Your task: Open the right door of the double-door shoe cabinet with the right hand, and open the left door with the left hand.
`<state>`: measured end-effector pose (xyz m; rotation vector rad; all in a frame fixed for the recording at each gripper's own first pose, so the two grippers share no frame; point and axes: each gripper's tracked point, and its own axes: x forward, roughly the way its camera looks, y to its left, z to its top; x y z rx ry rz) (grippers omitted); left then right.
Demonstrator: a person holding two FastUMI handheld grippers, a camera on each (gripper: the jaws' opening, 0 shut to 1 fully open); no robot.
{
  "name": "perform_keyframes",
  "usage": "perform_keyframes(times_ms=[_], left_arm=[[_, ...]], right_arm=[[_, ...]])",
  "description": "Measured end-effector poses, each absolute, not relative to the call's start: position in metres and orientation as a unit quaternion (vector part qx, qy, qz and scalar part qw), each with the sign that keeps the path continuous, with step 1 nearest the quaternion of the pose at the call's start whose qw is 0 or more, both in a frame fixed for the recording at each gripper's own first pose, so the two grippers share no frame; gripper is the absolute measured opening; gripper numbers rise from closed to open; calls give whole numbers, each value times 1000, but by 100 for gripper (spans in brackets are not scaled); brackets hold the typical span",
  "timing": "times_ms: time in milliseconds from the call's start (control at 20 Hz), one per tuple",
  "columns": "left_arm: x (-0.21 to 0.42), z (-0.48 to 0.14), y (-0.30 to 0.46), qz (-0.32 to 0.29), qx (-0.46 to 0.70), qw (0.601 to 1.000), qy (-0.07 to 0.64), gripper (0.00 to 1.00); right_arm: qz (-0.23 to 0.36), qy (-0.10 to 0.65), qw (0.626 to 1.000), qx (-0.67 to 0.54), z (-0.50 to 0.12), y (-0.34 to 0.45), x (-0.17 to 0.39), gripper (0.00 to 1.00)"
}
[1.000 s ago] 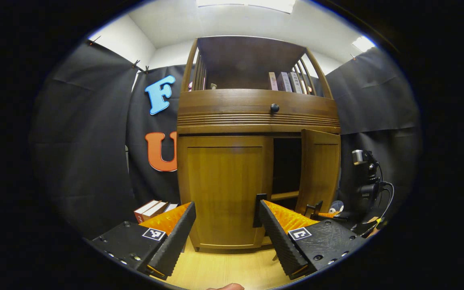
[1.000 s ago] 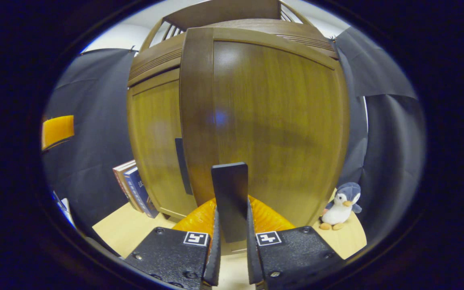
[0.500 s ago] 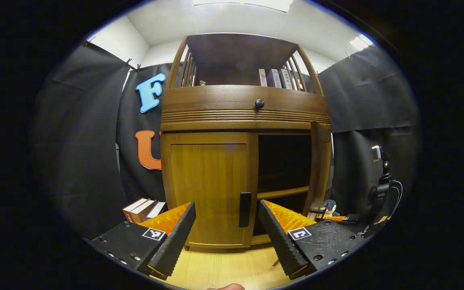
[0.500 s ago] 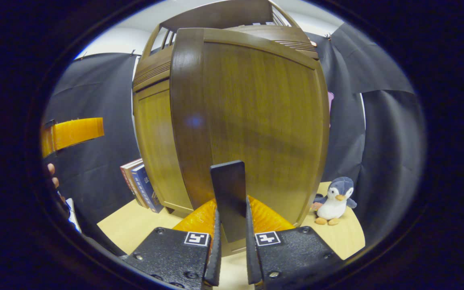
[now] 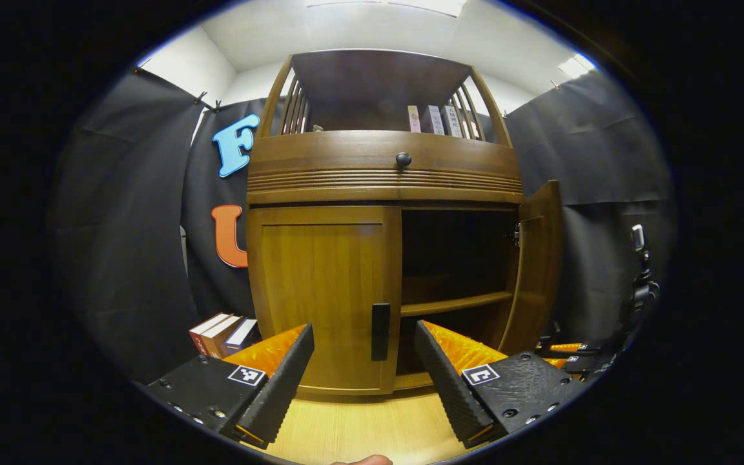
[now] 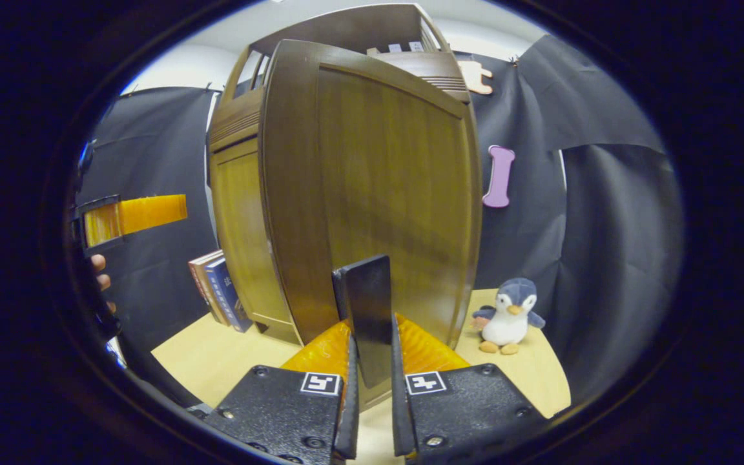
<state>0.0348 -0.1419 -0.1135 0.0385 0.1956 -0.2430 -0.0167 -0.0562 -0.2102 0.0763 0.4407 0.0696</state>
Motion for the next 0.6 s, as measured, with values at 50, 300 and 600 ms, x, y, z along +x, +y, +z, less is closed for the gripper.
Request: perform_keyframes(times_ms=[50,300,600], left_arm=[[35,-115,-145,-124,19,987,99,95],[36,-121,-167,-144,20,984,104,84],[37,-129,-191,-165,21,980,106,85]], right_arm=[[28,219,975,38,-209,-63,-21,23],[-13,219,975,38,-207,-93,-34,19],[-77,230,969,45,-201,-141,-51,10]])
